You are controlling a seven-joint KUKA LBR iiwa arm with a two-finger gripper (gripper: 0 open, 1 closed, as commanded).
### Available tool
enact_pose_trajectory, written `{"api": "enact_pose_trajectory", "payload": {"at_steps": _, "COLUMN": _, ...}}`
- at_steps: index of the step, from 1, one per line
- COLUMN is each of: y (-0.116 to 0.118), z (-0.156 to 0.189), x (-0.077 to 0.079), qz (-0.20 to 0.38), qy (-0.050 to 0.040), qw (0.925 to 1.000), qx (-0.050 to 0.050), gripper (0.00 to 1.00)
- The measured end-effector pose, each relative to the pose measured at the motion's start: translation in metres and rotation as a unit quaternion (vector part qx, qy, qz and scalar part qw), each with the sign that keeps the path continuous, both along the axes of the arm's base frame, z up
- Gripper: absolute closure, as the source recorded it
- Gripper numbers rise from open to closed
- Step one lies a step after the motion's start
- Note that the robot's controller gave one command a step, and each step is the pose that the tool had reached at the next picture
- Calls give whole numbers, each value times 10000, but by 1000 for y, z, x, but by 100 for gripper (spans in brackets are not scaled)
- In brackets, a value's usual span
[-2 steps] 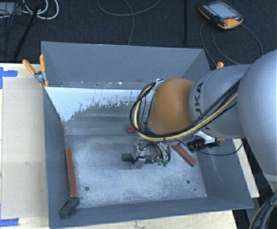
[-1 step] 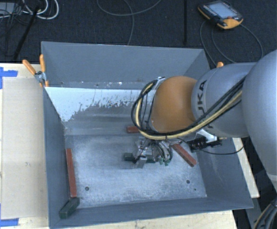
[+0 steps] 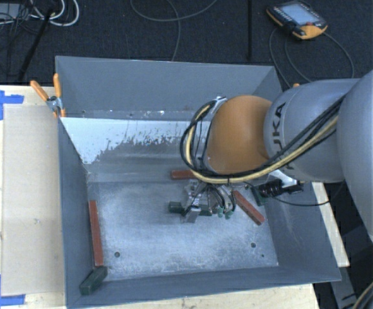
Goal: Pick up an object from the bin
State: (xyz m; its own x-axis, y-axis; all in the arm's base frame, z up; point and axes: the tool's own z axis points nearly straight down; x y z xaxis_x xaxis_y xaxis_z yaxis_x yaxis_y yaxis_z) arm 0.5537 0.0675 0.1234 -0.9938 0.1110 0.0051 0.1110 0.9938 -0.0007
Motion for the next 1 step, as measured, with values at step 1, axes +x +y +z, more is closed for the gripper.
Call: {"api": "enact_pose_trajectory", "payload": {"at_steps": 1, "y": 0, "z": 11, "x": 2, "qz": -2, "qy": -40, "qw": 10000, "qx": 4, "gripper": 100}}
